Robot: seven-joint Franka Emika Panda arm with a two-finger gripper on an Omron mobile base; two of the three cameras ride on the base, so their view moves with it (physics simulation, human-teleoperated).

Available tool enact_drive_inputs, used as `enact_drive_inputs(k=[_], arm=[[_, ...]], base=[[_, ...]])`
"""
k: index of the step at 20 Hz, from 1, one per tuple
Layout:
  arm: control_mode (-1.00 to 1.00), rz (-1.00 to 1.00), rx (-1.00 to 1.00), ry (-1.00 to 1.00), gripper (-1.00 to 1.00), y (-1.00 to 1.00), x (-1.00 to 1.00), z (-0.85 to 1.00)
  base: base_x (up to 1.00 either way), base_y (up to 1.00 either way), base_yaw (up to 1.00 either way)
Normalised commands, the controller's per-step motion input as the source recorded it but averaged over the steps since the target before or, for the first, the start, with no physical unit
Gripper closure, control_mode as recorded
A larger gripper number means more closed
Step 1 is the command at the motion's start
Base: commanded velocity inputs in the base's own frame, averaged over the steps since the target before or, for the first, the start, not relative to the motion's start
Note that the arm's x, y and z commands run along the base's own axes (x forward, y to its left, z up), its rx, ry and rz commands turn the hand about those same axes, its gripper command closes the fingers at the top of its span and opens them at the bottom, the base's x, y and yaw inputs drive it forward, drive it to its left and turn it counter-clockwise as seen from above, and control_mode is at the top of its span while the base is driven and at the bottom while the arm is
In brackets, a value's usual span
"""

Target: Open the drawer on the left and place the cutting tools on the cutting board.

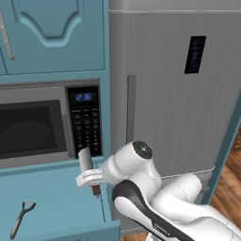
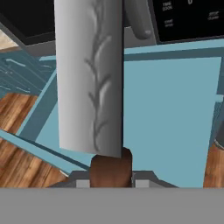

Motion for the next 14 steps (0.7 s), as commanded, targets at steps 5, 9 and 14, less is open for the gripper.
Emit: enact_drive_inputs(k=[5, 9, 14], arm=[[-1.0, 0.0, 0.14, -0.01, 1.0, -0.5, -0.27, 0.25], [-1.0, 0.0, 0.1, 0.0, 1.0, -0.69, -0.01, 0.16], [-1.0, 0.0, 0.08, 0.0, 1.0, -0.58, 0.03, 0.15]], base=[[0.0, 0.0, 0.0], [0.0, 0.0, 0.0], [0.0, 0.0, 0.0]])
